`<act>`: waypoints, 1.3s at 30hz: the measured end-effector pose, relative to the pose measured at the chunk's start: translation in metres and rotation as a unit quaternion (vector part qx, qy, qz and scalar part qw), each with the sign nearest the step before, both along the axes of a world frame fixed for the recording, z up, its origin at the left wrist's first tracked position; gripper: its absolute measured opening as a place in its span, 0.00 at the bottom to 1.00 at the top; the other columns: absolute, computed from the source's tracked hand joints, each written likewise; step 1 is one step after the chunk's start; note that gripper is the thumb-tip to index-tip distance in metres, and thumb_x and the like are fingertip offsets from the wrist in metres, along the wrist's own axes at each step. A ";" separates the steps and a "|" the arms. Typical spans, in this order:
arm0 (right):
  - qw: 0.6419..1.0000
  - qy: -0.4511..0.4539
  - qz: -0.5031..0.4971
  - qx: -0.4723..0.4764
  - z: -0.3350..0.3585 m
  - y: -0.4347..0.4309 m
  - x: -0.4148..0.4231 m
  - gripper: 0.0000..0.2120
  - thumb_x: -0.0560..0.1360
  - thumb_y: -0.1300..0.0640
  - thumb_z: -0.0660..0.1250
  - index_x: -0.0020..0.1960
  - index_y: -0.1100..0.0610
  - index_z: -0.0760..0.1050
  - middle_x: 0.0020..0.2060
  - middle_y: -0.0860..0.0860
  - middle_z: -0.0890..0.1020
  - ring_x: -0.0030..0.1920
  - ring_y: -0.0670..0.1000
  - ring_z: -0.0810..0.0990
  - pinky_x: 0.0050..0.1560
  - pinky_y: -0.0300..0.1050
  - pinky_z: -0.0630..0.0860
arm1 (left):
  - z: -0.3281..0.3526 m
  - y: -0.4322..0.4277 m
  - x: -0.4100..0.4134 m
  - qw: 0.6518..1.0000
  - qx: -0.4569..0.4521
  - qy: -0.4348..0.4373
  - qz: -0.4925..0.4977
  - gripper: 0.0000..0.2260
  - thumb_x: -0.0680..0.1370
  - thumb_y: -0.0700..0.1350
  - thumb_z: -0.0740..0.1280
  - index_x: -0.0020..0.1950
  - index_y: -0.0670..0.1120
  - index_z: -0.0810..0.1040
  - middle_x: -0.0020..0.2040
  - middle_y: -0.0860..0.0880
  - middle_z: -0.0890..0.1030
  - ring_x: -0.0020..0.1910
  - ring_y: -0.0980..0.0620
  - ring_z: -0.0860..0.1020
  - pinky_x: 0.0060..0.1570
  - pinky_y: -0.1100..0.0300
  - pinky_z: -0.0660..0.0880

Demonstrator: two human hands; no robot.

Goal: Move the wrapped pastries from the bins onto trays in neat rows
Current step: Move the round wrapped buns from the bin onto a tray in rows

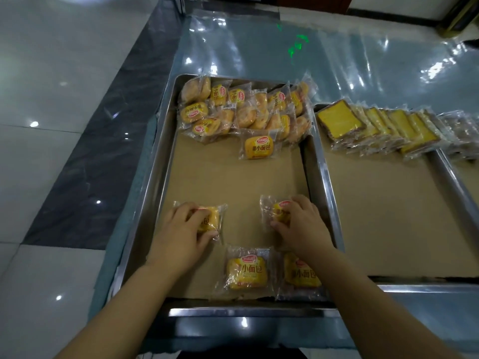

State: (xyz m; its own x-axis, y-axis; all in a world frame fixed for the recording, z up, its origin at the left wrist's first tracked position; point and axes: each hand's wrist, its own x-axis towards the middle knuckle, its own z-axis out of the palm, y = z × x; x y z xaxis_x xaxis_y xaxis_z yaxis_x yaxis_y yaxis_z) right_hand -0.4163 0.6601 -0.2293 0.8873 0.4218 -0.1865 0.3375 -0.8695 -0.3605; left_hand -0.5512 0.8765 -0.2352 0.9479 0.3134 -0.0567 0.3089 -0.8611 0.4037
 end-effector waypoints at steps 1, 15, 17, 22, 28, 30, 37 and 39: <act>1.000 -0.002 -0.002 -0.007 -0.001 -0.001 -0.002 0.25 0.72 0.46 0.69 0.64 0.56 0.69 0.67 0.52 0.67 0.66 0.54 0.65 0.63 0.50 0.67 | 0.001 0.001 -0.007 1.000 0.000 -0.001 0.003 0.21 0.74 0.58 0.66 0.64 0.53 0.72 0.64 0.51 0.69 0.63 0.49 0.66 0.56 0.54 0.71; 0.999 0.013 -0.023 -0.029 0.003 -0.015 -0.027 0.27 0.70 0.48 0.72 0.67 0.49 0.68 0.65 0.54 0.67 0.65 0.58 0.63 0.60 0.55 0.68 | 0.011 -0.002 -0.074 0.997 0.009 0.072 -0.013 0.27 0.68 0.65 0.67 0.64 0.60 0.67 0.58 0.53 0.64 0.55 0.52 0.60 0.51 0.59 0.66; 0.999 0.017 -0.020 -0.042 0.007 -0.016 -0.028 0.28 0.69 0.47 0.72 0.66 0.49 0.68 0.64 0.54 0.67 0.64 0.58 0.63 0.60 0.55 0.68 | 0.013 -0.001 -0.073 0.995 0.018 0.097 -0.024 0.29 0.66 0.68 0.66 0.64 0.61 0.65 0.56 0.54 0.63 0.52 0.54 0.58 0.49 0.60 0.65; 0.999 0.006 -0.028 -0.035 0.019 -0.015 -0.019 0.25 0.69 0.45 0.71 0.64 0.49 0.72 0.62 0.53 0.70 0.63 0.57 0.65 0.59 0.52 0.68 | 0.023 0.003 -0.054 0.995 0.009 0.098 -0.024 0.30 0.64 0.73 0.60 0.63 0.62 0.66 0.53 0.55 0.61 0.50 0.56 0.58 0.46 0.60 0.64; 1.000 0.006 -0.020 0.014 0.030 -0.007 0.010 0.20 0.71 0.47 0.70 0.60 0.54 0.75 0.58 0.53 0.75 0.58 0.56 0.73 0.55 0.48 0.71 | 0.033 0.001 0.015 0.998 -0.058 0.041 0.003 0.26 0.70 0.67 0.61 0.64 0.57 0.70 0.59 0.55 0.70 0.58 0.55 0.63 0.56 0.55 0.69; 0.999 0.009 -0.023 0.027 0.033 -0.005 0.022 0.21 0.70 0.46 0.71 0.59 0.53 0.75 0.57 0.51 0.76 0.56 0.54 0.74 0.53 0.47 0.72 | 0.036 -0.002 0.048 0.996 -0.085 0.027 0.011 0.24 0.72 0.65 0.62 0.64 0.55 0.70 0.61 0.54 0.72 0.59 0.53 0.68 0.56 0.54 0.71; 0.999 0.012 -0.029 0.039 0.037 0.002 0.071 0.21 0.71 0.43 0.69 0.60 0.50 0.73 0.54 0.46 0.77 0.51 0.48 0.76 0.50 0.46 0.76 | 0.046 -0.014 0.154 0.956 -0.276 -0.021 0.095 0.29 0.76 0.53 0.66 0.74 0.50 0.59 0.69 0.49 0.70 0.65 0.49 0.70 0.62 0.51 0.70; 0.998 0.017 -0.032 0.043 0.036 0.006 0.084 0.21 0.71 0.44 0.69 0.61 0.50 0.73 0.54 0.46 0.77 0.51 0.47 0.76 0.50 0.46 0.76 | 0.044 -0.012 0.175 0.951 -0.290 -0.035 0.106 0.30 0.76 0.51 0.66 0.75 0.48 0.57 0.70 0.48 0.68 0.67 0.49 0.68 0.63 0.52 0.68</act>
State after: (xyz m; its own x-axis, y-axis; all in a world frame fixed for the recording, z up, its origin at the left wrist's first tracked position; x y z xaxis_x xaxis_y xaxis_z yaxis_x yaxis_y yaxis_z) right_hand -0.3321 0.6663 -0.1933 0.9064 0.3808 -0.1829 0.2686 -0.8537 -0.4462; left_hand -0.3765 0.8643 -0.1913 0.8751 0.4323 -0.2176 0.4055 -0.4095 0.8172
